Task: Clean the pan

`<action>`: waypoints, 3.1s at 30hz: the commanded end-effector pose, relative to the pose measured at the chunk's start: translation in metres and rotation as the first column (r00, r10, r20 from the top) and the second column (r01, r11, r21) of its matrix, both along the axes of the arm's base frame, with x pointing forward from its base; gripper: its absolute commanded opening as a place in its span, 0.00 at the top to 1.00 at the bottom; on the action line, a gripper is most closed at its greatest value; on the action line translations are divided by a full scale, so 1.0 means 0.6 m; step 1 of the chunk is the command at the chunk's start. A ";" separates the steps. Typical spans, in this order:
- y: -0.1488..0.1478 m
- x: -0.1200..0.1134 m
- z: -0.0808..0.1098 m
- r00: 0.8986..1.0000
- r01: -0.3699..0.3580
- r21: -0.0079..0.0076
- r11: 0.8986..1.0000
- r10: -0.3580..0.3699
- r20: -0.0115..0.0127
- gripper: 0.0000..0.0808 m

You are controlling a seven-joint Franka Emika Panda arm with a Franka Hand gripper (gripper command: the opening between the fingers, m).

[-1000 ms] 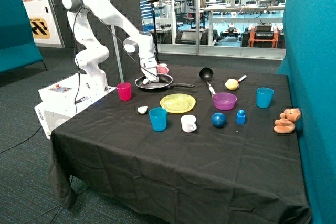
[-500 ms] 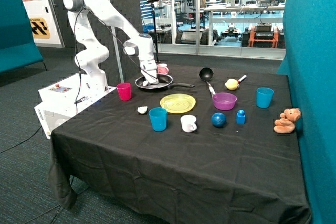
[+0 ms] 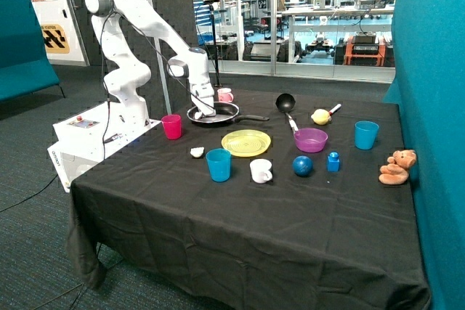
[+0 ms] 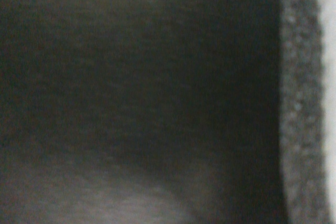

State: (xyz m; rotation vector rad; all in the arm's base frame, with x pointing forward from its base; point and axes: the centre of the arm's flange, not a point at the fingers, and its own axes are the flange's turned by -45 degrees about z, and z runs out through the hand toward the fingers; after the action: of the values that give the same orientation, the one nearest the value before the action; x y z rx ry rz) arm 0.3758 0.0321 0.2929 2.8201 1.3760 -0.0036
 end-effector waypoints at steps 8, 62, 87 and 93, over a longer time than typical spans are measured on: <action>0.060 -0.017 0.000 0.999 -0.047 0.004 0.999 0.047 0.000 1.00; 0.086 0.167 -0.009 0.994 0.111 0.004 0.994 -0.111 0.000 1.00; -0.012 0.100 -0.013 0.992 0.129 0.004 0.992 -0.129 0.000 1.00; -0.009 0.068 -0.013 0.994 0.110 0.004 0.994 -0.110 0.000 1.00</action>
State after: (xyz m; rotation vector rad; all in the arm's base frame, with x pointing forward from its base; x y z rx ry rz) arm 0.4466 0.0318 0.2858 2.9044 1.1831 -0.0216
